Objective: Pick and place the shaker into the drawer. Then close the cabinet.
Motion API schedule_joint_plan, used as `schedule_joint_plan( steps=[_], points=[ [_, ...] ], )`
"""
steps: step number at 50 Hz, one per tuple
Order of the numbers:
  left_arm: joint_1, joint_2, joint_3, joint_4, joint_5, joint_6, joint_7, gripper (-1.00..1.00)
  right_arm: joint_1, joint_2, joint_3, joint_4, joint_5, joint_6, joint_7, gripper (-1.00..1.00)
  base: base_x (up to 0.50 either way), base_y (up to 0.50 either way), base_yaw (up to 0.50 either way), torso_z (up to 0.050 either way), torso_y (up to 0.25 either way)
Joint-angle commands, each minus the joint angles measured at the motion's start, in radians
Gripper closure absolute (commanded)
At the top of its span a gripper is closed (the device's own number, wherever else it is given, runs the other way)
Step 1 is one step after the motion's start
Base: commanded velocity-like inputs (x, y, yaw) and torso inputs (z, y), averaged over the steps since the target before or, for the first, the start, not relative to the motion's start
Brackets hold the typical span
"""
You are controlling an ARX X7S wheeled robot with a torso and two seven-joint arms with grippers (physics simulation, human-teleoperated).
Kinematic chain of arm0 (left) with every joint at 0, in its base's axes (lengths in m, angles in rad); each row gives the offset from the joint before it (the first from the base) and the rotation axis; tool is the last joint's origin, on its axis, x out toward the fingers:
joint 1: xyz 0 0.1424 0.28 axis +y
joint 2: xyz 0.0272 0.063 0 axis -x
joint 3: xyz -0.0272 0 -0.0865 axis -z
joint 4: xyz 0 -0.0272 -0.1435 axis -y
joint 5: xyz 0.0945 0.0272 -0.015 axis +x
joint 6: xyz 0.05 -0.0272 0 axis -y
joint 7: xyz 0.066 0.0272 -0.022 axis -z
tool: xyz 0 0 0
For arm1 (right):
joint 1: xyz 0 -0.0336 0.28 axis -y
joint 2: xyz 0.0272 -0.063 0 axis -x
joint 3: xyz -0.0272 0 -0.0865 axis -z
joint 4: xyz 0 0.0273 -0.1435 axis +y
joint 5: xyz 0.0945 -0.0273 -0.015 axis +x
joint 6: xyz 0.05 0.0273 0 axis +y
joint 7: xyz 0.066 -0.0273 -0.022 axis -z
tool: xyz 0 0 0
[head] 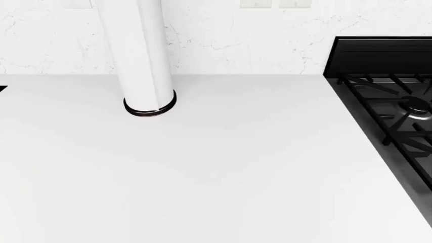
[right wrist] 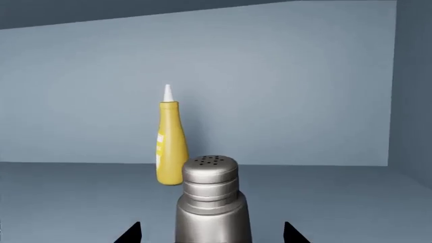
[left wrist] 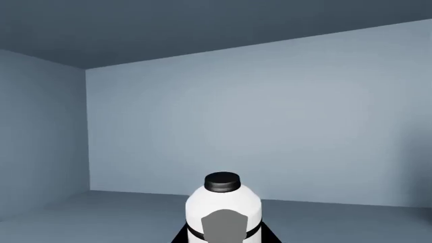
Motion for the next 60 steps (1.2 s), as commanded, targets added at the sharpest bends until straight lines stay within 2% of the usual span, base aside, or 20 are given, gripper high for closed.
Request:
schedule_joint_plan(
  steps=[1,12,32,33,52,56,60],
  points=[
    [-0.01,0.005,0.002,0.029,0.005,-0.013,-0.004,1.0,-0.001,0.0,-0.013,0.056,0.018,-0.044,-0.023,-1.0,0.0,0.0,0.0,0.0,0.0],
    [-0.01,-0.001,0.0,0.01,0.005,0.001,-0.002,1.0,-0.013,-0.002,-0.031,0.12,0.02,-0.093,-0.035,-1.0,0.0,0.0,0.0,0.0,0.001],
    [-0.007,-0.018,0.048,-0.003,-0.05,0.009,-0.013,1.0,-0.036,-0.003,-0.223,0.121,0.201,-0.072,-0.01,-1.0,0.0,0.0,0.0,0.001,0.0],
    [-0.006,-0.018,0.052,-0.003,-0.054,0.01,-0.014,1.0,-0.037,-0.002,-0.222,0.121,0.197,-0.072,-0.009,1.0,0.0,0.0,0.0,0.0,0.0],
    [-0.003,-0.018,0.096,-0.003,-0.108,0.011,-0.026,1.0,-0.027,-0.001,-0.188,0.12,0.118,-0.087,-0.028,1.0,0.0,0.0,0.0,0.0,0.0],
    [-0.006,-0.018,0.097,-0.003,-0.112,0.012,-0.025,1.0,-0.011,-0.003,-0.281,0.107,0.13,-0.154,-0.051,1.0,0.0,0.0,0.0,0.0,0.0],
    [-0.008,-0.02,0.095,-0.003,-0.116,0.014,-0.024,1.0,-0.003,0.001,-0.314,0.079,0.127,-0.203,-0.052,1.0,0.0,0.0,0.0,0.0,0.0]
  ],
)
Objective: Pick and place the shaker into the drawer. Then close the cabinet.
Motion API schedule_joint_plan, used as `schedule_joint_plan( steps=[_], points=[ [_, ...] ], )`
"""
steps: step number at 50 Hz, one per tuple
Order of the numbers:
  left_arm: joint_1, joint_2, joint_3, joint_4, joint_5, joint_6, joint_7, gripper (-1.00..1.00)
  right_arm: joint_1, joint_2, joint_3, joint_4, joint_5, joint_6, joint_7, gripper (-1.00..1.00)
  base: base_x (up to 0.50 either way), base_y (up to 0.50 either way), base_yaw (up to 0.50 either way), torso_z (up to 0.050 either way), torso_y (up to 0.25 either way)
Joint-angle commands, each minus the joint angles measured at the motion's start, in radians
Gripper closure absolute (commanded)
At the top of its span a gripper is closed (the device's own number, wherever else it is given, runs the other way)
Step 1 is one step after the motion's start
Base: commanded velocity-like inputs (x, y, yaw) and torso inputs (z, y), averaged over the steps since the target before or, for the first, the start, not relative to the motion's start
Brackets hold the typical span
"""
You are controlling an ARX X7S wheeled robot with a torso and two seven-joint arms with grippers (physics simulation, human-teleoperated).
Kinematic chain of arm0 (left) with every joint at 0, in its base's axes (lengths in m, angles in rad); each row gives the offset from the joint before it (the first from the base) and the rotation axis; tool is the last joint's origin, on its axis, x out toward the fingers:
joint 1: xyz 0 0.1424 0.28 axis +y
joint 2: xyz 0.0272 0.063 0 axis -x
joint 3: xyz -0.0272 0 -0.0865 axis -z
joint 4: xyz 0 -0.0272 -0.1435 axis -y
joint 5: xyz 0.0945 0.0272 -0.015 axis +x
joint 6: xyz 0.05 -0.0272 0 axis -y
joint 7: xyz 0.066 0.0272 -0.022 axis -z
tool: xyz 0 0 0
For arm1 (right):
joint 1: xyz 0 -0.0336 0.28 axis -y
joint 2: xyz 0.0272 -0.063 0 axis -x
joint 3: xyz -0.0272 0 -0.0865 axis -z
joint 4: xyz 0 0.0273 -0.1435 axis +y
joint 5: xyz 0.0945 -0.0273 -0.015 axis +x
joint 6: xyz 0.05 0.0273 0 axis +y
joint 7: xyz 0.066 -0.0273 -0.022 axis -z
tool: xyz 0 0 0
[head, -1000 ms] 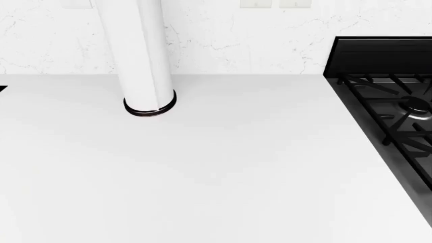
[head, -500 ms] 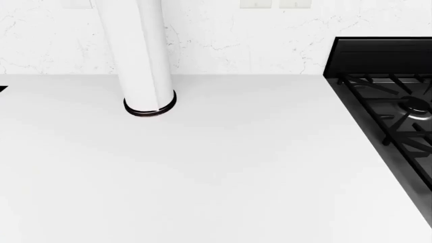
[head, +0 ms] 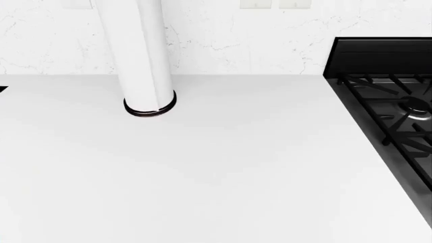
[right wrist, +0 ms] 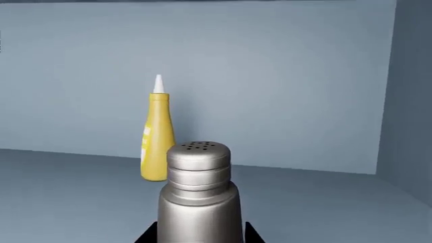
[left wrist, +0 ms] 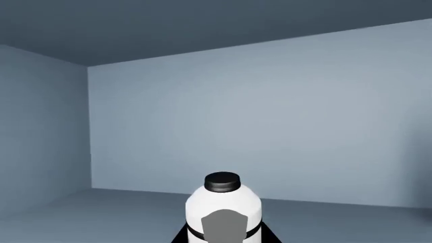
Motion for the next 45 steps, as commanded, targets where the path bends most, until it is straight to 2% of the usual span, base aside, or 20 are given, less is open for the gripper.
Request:
schedule_joint_plan(
  steps=[1,15,35,45],
  points=[
    [-0.014,-0.002,0.01,0.001,-0.019,0.007,-0.007,1.0,0.003,0.004,-0.089,-0.028,-0.001,-0.089,-0.025,1.0,0.0,0.0,0.0,0.0,0.0],
    [-0.016,-0.006,-0.057,0.019,0.041,0.004,0.011,1.0,0.003,0.015,-0.109,-0.164,-0.084,-0.113,-0.002,1.0,0.0,0.0,0.0,0.0,0.0],
    [-0.016,-0.013,-0.098,0.029,0.065,0.032,0.017,1.0,0.0,0.008,-0.105,-0.114,-0.132,-0.153,0.012,1.0,0.0,0.0,0.0,0.0,0.0],
    [-0.016,-0.013,-0.096,0.025,0.068,0.034,0.025,1.0,-0.002,0.008,-0.095,-0.11,-0.128,-0.147,0.021,1.0,-0.28,0.03,0.0,0.0,0.0]
  ],
)
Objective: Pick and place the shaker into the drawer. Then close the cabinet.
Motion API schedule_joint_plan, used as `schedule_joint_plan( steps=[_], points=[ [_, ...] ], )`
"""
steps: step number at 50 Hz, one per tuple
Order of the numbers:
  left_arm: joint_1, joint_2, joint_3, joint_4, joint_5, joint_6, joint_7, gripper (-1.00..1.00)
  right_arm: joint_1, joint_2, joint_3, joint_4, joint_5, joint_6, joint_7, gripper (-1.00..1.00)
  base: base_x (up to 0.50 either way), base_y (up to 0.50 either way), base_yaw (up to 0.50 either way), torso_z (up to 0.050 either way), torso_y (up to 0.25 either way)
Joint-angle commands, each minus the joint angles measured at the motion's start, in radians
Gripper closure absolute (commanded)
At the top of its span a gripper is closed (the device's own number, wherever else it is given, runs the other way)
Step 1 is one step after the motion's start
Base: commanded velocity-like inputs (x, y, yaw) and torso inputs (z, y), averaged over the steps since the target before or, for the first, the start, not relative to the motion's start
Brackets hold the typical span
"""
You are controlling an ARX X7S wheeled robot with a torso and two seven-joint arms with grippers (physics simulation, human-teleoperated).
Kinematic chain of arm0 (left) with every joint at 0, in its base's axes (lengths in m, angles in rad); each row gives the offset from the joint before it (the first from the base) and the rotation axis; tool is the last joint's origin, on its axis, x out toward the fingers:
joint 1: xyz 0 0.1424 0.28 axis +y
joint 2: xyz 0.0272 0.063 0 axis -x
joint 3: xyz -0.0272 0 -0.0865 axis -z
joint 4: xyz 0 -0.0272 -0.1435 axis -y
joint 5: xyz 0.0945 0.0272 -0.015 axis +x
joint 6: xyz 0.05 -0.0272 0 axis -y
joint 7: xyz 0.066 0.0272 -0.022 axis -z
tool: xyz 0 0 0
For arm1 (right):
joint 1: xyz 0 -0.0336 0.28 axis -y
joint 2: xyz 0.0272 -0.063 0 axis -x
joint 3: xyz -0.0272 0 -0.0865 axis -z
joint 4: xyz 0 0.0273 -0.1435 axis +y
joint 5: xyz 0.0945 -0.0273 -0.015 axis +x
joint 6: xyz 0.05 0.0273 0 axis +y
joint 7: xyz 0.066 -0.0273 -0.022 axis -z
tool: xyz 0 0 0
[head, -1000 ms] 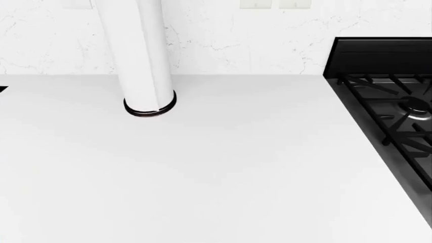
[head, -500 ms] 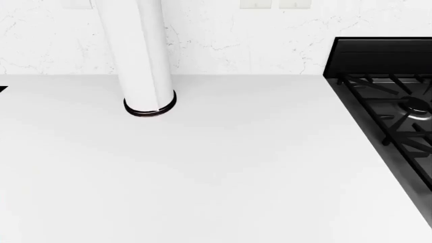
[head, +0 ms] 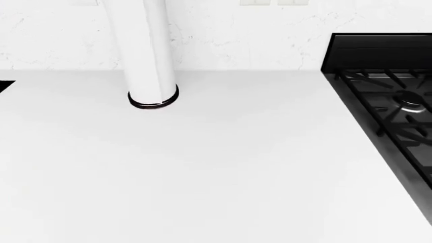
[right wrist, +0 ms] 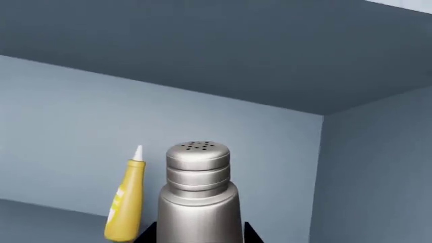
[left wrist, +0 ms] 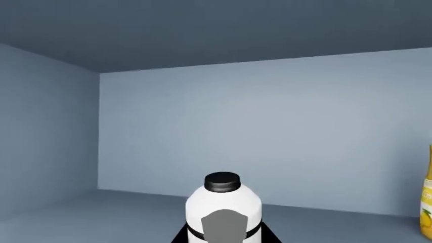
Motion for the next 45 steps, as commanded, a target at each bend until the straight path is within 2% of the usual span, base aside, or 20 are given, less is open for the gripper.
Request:
schedule_joint_plan(
  steps=[1,22,45],
  points=[
    [-0.011,0.0,0.002,0.013,0.003,0.01,-0.001,1.0,-0.001,0.0,0.005,0.001,-0.014,-0.002,0.002,1.0,-0.31,0.1,0.0,0.0,0.0],
    [-0.011,-0.007,0.003,0.014,0.004,0.008,0.002,1.0,-0.004,0.0,-0.003,-0.01,0.005,0.013,0.015,1.0,-0.34,0.14,0.0,0.0,0.0],
    [-0.011,-0.001,0.003,0.014,0.005,0.011,0.008,1.0,-0.018,0.012,-0.005,-0.023,0.023,0.014,0.034,1.0,-0.42,0.23,0.0,0.001,0.0]
  ],
)
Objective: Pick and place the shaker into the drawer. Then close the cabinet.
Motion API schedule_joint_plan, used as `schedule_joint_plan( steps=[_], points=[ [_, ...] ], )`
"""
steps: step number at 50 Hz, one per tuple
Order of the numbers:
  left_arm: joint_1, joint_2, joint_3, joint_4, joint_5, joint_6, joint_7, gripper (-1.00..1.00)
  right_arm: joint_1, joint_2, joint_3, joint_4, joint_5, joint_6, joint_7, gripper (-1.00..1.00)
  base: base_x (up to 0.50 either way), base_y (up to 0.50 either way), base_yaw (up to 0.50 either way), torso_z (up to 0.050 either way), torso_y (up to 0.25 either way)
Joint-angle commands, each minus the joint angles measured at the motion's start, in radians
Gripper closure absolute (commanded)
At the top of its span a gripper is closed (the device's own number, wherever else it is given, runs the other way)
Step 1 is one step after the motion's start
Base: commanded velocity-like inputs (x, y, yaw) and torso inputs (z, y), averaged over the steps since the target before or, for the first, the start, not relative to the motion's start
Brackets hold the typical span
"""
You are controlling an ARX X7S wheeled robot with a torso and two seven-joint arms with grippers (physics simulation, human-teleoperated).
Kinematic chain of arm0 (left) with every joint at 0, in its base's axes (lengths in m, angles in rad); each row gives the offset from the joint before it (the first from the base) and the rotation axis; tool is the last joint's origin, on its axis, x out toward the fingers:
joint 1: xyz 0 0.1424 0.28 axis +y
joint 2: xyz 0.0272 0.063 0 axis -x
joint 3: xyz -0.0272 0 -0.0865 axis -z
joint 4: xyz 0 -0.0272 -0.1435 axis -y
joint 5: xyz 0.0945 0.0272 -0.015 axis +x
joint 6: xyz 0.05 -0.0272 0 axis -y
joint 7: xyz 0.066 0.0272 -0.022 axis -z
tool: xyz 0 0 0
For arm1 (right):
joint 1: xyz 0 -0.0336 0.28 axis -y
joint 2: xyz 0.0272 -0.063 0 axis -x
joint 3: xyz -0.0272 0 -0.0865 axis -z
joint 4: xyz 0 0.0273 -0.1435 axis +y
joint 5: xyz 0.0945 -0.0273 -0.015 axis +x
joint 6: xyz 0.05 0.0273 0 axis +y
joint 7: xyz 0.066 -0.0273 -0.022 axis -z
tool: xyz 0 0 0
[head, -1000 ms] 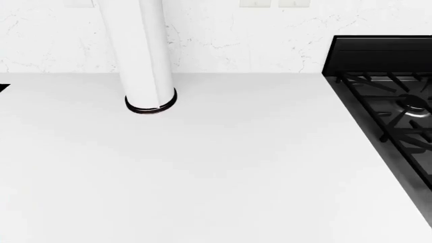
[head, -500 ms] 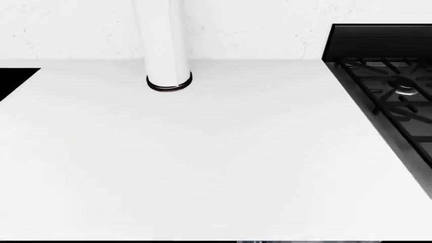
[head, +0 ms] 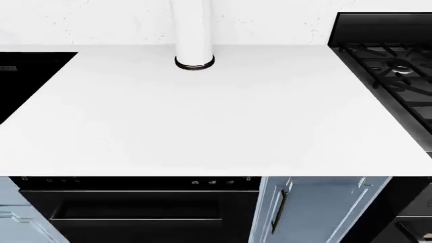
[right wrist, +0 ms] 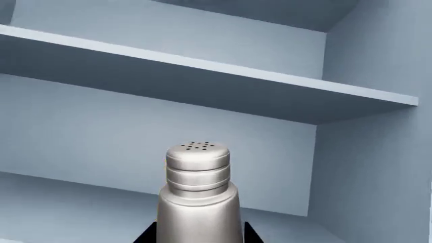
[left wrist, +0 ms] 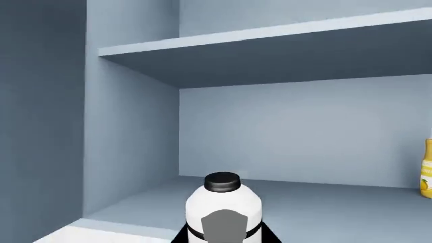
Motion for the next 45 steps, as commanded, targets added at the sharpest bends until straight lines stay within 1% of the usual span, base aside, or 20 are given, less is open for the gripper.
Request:
schedule_joint_plan(
  steps=[1,9,39,45],
  points=[
    [-0.01,0.003,0.005,0.015,-0.006,0.006,-0.004,1.0,-0.007,0.008,-0.001,-0.013,-0.002,0.003,0.004,1.0,-0.5,0.26,0.0,0.0,0.0],
    [-0.01,0.005,0.005,0.024,-0.004,-0.001,-0.003,1.0,-0.006,0.011,0.001,-0.015,0.003,0.009,0.01,1.0,-0.5,0.17,0.0,0.0,0.0],
    [-0.01,0.005,0.005,0.015,-0.002,0.004,-0.004,1.0,-0.036,0.031,0.002,-0.065,0.023,0.039,0.03,1.0,-0.5,0.0,0.0,0.001,0.0],
    [-0.01,0.006,0.006,0.011,-0.003,0.007,-0.005,1.0,-0.04,0.033,0.002,-0.064,0.028,0.035,0.032,1.0,0.0,0.0,0.0,0.0,0.0]
  ],
)
